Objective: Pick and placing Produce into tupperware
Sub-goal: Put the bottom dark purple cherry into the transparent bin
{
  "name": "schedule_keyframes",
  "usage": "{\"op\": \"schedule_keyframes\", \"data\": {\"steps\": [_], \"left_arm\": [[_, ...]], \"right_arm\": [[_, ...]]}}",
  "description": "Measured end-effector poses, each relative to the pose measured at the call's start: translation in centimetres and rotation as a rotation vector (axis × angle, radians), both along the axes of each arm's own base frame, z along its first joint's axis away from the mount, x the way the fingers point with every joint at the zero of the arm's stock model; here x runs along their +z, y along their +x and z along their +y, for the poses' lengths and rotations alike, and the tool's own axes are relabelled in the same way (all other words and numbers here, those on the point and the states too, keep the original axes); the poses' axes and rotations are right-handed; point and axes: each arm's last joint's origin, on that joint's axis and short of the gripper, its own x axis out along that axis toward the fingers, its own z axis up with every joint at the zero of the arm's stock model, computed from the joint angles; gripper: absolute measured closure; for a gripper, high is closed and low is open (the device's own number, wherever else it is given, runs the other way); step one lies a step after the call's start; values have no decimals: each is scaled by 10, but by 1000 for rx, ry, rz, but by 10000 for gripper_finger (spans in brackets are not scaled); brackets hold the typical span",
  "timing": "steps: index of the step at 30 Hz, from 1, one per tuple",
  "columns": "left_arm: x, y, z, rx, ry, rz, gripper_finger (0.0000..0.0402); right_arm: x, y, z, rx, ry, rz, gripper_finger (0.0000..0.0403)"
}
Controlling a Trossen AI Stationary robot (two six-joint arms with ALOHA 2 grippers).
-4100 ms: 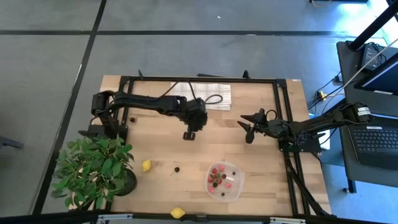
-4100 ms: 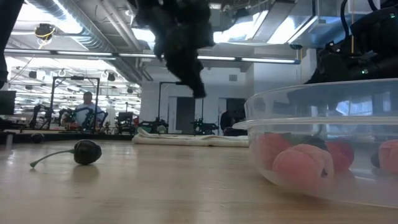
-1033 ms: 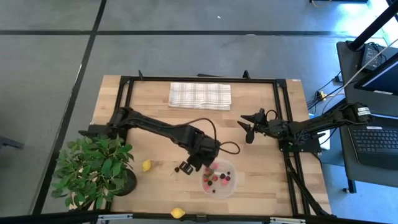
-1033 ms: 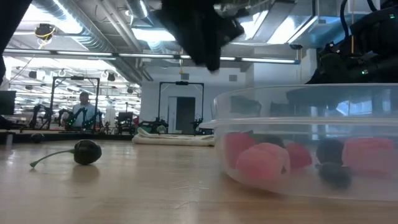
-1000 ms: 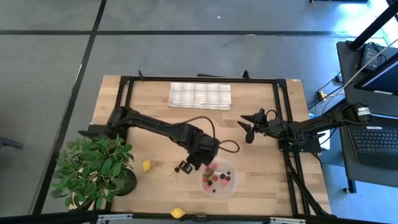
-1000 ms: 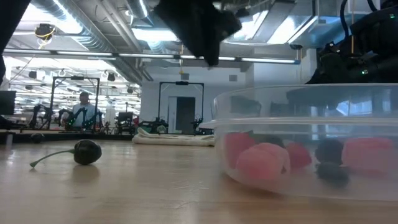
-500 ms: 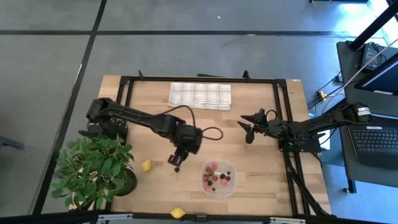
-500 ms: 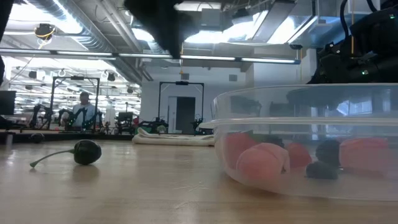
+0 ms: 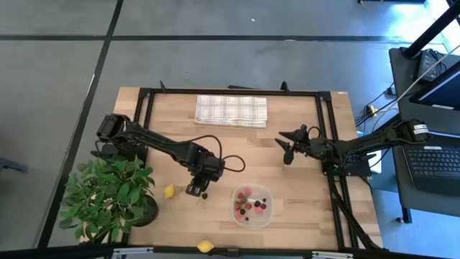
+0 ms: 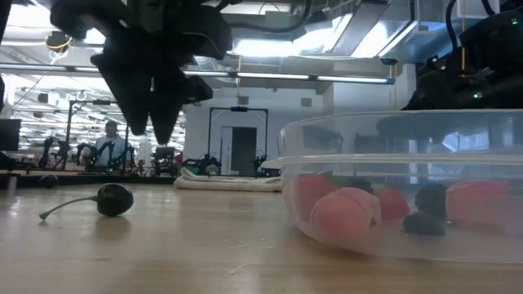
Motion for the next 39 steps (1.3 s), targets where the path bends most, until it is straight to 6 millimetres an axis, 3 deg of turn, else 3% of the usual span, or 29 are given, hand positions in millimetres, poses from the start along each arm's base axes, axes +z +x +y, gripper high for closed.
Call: {"op": "schedule_keyframes", "data": {"steps": [10, 17, 27, 31, 39], "left_arm": [[-5, 0, 0, 86, -7, -7, 151], [-5, -1, -8, 225, -41, 13, 148], [-4, -3, -43, 97, -6, -93, 154], [-12, -1, -47, 176, -3, -72, 155], [-42, 4, -58, 159, 23, 0, 155]], "right_arm": [[0, -1, -8, -50, -18, 11, 221], [0, -1, -8, -51, -18, 13, 221], [0, -1, -8, -51, -17, 12, 221], [0, -1, -8, -52, -10, 8, 221], [0, -1, -8, -55, 1, 1, 221]]}}
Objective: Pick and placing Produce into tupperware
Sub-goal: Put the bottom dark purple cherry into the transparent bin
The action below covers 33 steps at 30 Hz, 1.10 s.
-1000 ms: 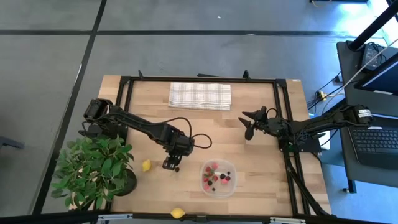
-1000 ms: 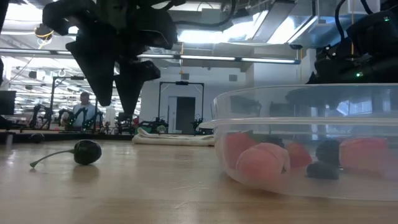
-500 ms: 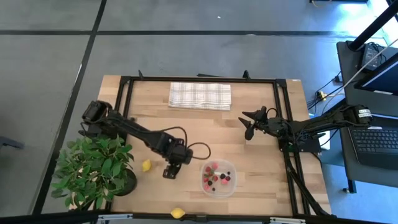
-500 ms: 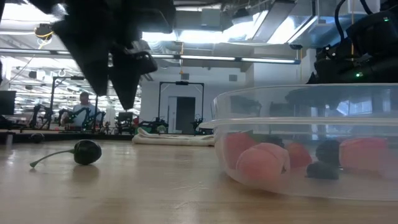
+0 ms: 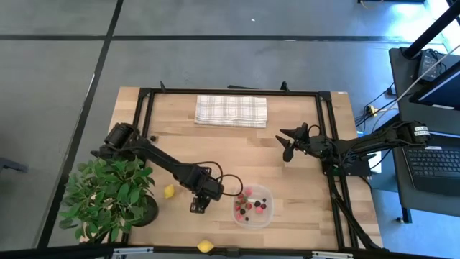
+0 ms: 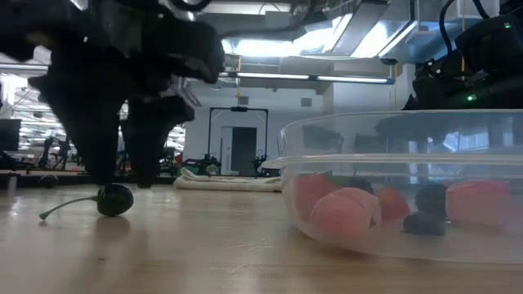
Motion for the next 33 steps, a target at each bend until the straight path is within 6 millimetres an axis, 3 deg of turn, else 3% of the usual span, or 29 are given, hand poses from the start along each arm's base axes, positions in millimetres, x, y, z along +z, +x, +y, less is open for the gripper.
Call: {"op": "schedule_keyframes", "data": {"steps": [12, 20, 33], "left_arm": [[-20, 2, -1, 32, 1, 73, 155], [-20, 3, 0, 25, 3, 75, 158], [-21, 3, 1, 23, 37, 70, 253]], "right_arm": [[0, 0, 0, 0, 0, 0, 221], [0, 0, 0, 1, -1, 1, 221], [0, 0, 0, 5, -18, 12, 221]]}}
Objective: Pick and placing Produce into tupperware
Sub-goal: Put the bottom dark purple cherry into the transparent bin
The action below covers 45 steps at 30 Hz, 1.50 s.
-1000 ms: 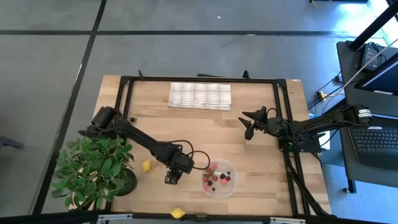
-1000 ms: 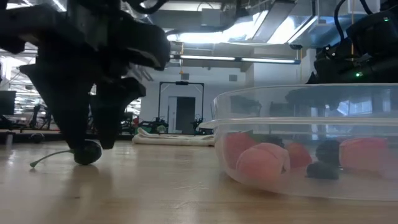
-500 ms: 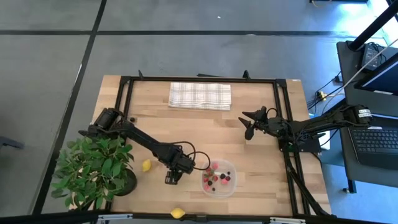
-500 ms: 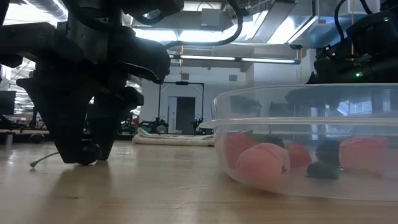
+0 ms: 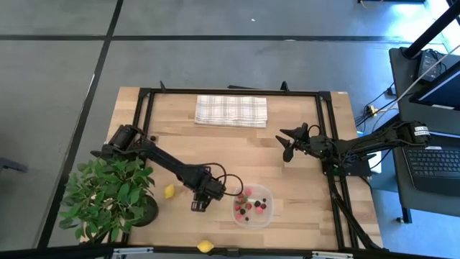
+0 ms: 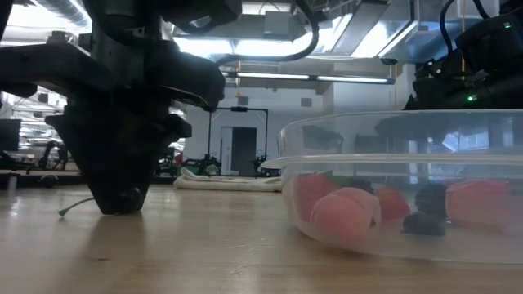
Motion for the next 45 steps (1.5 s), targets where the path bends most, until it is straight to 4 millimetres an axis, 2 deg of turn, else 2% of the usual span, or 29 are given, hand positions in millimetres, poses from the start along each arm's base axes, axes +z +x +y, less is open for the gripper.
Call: {"op": "schedule_keyframes", "data": {"steps": [7, 17, 22, 27, 33, 37, 40, 45], "left_arm": [[0, 1, 3, 7, -4, 3, 294], [4, 2, 8, -16, 8, -20, 285], [23, 15, 16, -51, 7, -64, 294], [45, 33, 24, -124, 11, -142, 280], [84, 58, 33, -244, 32, -314, 287], [102, 72, 35, -316, 37, -452, 290], [104, 80, 37, -363, 16, -508, 285], [95, 92, 34, -423, 16, -577, 285]], "right_arm": [[0, 0, 0, 0, 0, 0, 221], [0, 0, 0, 0, 0, 0, 221], [0, 0, 0, 0, 0, 0, 221], [0, 0, 0, 0, 1, 0, 221], [0, 0, 0, 0, 1, 0, 221], [0, 0, 0, 0, 1, -1, 221], [0, 0, 0, 0, 1, -1, 221], [1, 0, 0, 0, 0, -7, 221]]}}
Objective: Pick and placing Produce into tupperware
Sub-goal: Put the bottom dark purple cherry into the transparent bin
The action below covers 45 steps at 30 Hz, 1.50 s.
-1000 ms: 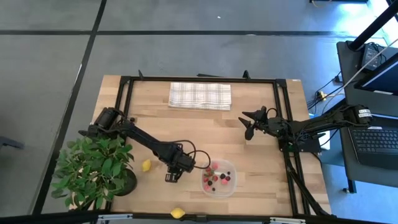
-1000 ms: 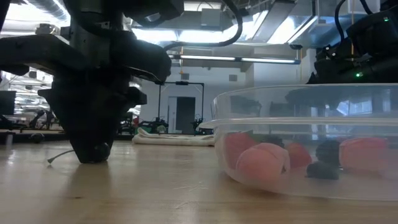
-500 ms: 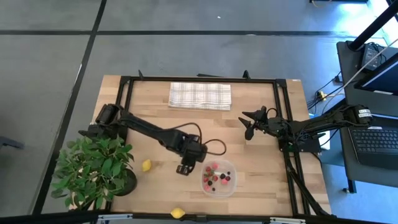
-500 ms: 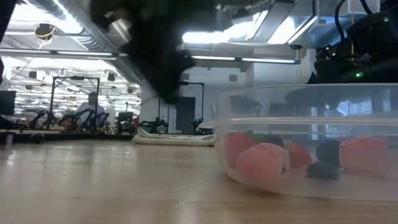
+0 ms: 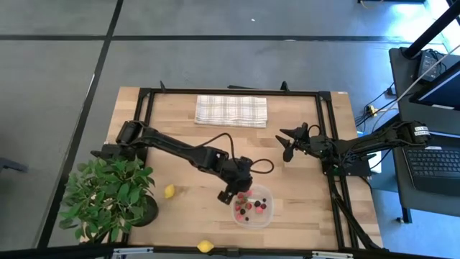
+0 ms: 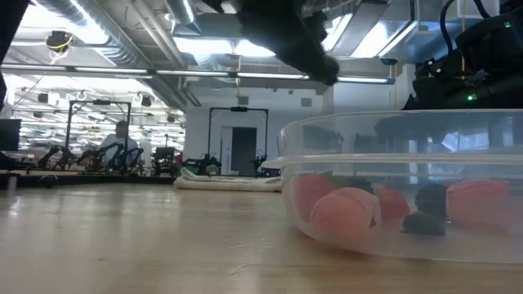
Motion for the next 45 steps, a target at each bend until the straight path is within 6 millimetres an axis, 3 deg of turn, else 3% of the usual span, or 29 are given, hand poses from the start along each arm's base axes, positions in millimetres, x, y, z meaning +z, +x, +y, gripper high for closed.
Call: {"op": "schedule_keyframes", "data": {"steps": [17, 36, 45], "left_arm": [[-26, 34, -19, -128, -110, -210, 285], [-100, 51, -16, -69, -137, -84, 281], [-105, 52, -16, -55, -151, -77, 280]], "right_arm": [[1, 0, 0, 1, 0, -8, 221], [1, 0, 0, 1, -3, -7, 221], [1, 0, 0, 1, -3, -6, 221]]}}
